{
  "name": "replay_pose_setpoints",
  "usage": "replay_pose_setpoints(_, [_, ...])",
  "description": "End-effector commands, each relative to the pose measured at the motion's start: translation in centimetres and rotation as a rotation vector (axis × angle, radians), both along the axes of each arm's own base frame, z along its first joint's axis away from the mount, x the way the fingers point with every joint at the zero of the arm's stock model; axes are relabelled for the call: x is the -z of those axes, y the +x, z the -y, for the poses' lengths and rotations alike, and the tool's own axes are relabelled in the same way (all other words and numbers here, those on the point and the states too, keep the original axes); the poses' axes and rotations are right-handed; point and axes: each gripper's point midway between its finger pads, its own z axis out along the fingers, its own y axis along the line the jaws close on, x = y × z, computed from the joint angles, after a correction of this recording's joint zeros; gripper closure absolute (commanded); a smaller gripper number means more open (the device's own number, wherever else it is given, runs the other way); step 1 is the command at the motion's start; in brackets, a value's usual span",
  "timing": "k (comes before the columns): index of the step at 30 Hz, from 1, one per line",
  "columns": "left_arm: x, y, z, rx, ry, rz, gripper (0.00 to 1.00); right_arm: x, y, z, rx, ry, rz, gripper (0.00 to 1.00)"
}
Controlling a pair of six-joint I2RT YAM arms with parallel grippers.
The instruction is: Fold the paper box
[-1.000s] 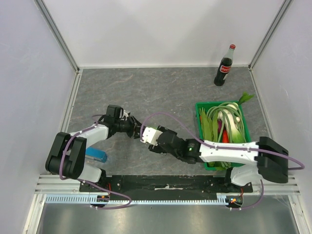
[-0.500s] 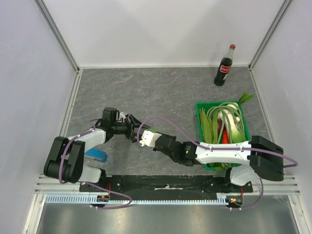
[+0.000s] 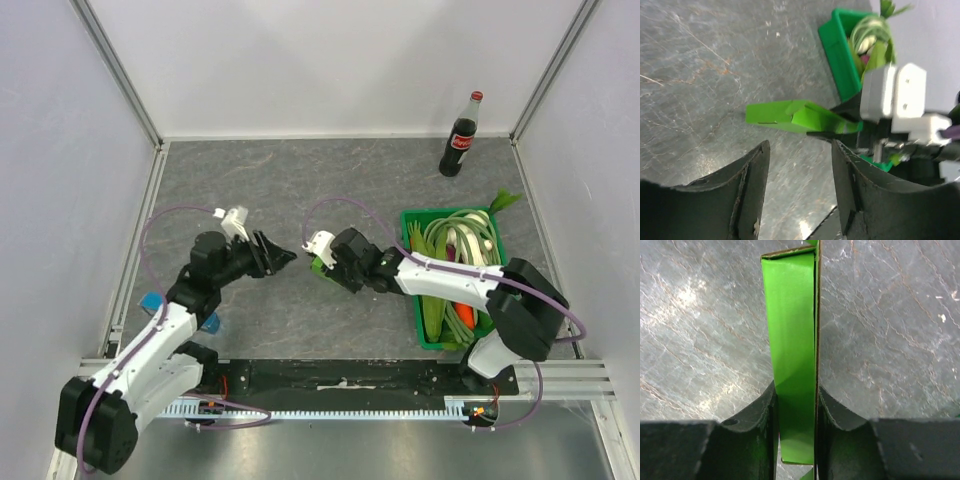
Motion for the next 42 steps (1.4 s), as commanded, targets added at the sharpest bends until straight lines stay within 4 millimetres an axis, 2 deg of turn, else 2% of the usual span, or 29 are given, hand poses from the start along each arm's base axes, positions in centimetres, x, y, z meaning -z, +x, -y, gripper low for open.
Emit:
replay_pose_setpoints(1, [0.3,1.7,1.0,0.040,0.130,0.254,0.43,0.9,-1.6,-1.2,-0.099,0.008,-0.163,0.72])
replay_pose_setpoints(4, [1.1,2.2,2.1,0.090,0.163,0.266,0.47,1.1,-1.3,-1.2,-0.134,0.009,-0.191,0.72])
replay_pose_setpoints(5, [0.4,2.7,2.6,0.108,0.180,0.292,0.48,1.1,-1.6,-1.4,-0.154,0.024,-0.218,0.72])
replay_pose_setpoints(6, [1.3,2.8,2.9,0.128,0.202,0.261,0.49,1.2,-1.4,-1.4,-0.165,0.025,-0.230,0.73])
replay_pose_setpoints(8, [1.2,3.0,3.6,0.169,0.236,0.285,0.51,1.4,-1.6,-1.4,-0.173,0.024,-0.244,0.72])
replay_pose_setpoints(9, [0.4,3.5,3.9,0.175,0.247,0.305,0.53,1.6,-1.5,-1.3,-0.169,0.021,-0.247,0.72])
replay_pose_setpoints(10, [1.2,3.5,3.8,0.195,0.289,0.295,0.55,1.8,-1.5,-1.4,-0.172,0.022,-0.252,0.73])
replay_pose_setpoints(11, [0.7,3.9,4.0,0.201,0.303,0.307,0.57,1.8,-1.5,-1.3,-0.171,0.020,-0.255,0.73])
replay_pose_setpoints(21, [1.8,3.2,4.8,0.259,0.384,0.291,0.65,1.5,-0.9,-1.2,-0.149,0.022,-0.235,0.73])
replay_pose_setpoints(27, [2.2,2.1,4.6,0.264,0.417,0.298,0.59,1.2,-0.8,-1.2,-0.142,0.028,-0.228,0.73])
replay_pose_setpoints(33, [2.6,2.5,5.1,0.276,0.440,0.287,0.65,1.3,-1.0,-1.2,-0.141,0.032,-0.234,0.73])
replay_pose_setpoints(37, [3.1,2.6,5.3,0.283,0.449,0.274,0.65,1.2,-0.9,-1.2,-0.139,0.034,-0.230,0.74])
replay_pose_setpoints(42, [2.8,2.9,5.4,0.265,0.449,0.279,0.66,1.1,-1.0,-1.3,-0.141,0.040,-0.231,0.74])
